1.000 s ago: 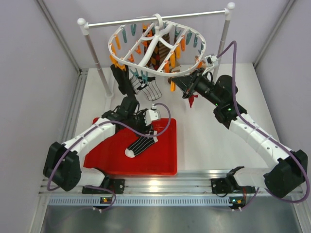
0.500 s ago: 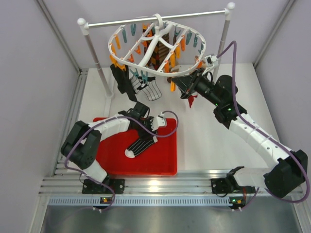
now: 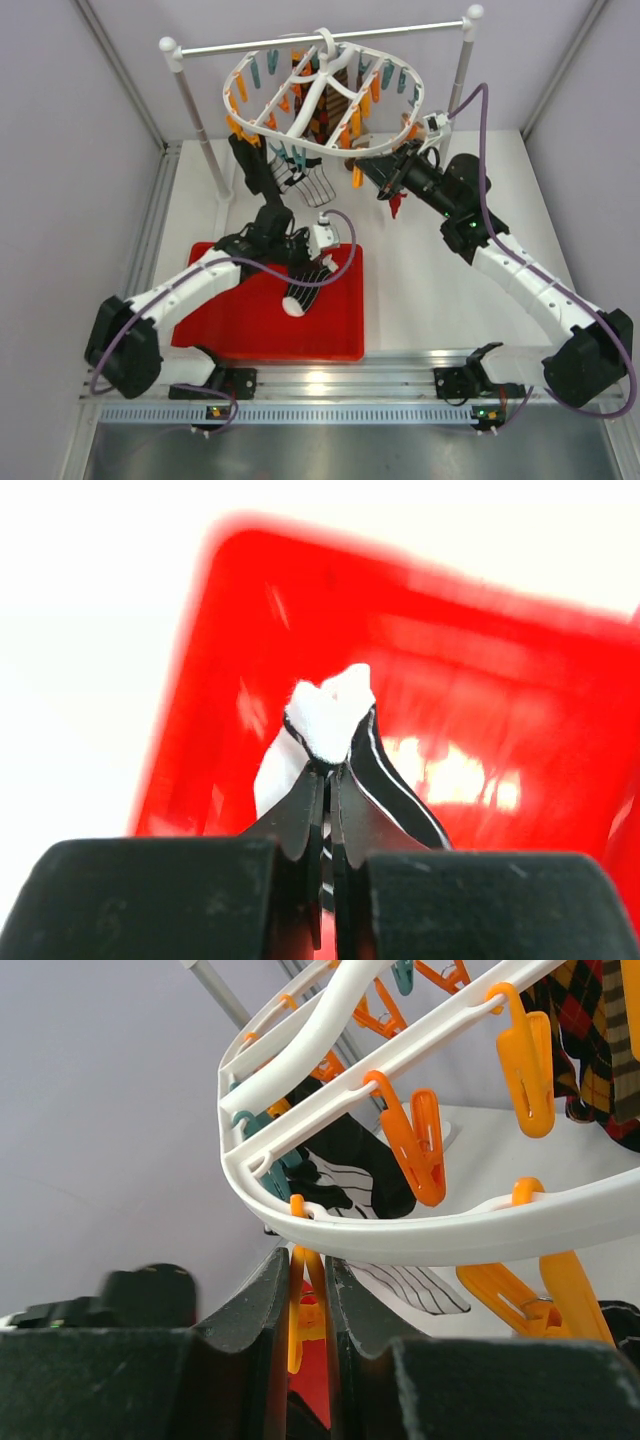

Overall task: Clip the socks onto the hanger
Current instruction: Pick up the sock from the bin, then clamp the sock onto the hanger.

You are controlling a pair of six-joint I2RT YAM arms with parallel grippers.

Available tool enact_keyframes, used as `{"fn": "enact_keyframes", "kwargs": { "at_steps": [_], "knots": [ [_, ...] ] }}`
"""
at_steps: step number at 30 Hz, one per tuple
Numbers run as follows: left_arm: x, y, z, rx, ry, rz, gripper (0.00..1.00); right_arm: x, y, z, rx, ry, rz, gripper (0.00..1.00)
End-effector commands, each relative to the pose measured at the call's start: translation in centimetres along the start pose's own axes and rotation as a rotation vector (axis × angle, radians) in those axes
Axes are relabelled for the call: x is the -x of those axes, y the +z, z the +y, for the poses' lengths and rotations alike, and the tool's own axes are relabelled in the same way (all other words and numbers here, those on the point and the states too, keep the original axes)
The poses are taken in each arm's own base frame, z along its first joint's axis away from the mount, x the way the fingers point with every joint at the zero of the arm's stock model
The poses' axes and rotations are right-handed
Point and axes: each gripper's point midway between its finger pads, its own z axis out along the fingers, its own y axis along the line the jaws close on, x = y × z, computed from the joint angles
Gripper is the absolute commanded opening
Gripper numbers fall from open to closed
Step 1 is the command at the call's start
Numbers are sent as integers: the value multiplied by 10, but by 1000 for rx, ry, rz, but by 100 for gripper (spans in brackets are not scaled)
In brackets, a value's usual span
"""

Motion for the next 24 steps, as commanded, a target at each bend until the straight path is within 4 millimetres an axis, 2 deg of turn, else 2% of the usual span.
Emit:
{"fn": "enact_keyframes", "kwargs": {
  "at_steps": [1, 3, 7, 12, 19, 24],
  "knots": [
    [86, -35, -11, 9, -75, -334, 0, 10, -4, 7, 25, 1, -24, 0],
    [114, -47, -8, 32, -140, -410, 0, 10, -3, 8, 33, 9, -29, 0],
    [153, -58, 9, 66, -242, -501, 0, 11, -2, 11, 55, 14, -31, 0],
    [184, -66, 12, 24, -349, -592, 0, 13, -3, 15, 76, 5, -33, 0],
    [202, -82, 26, 43, -487, -647, 0, 10, -5, 16, 79, 7, -27, 0],
    [210, -95, 34, 45, -525, -689, 0, 9, -5, 16, 85, 6, -24, 0]
  ]
}}
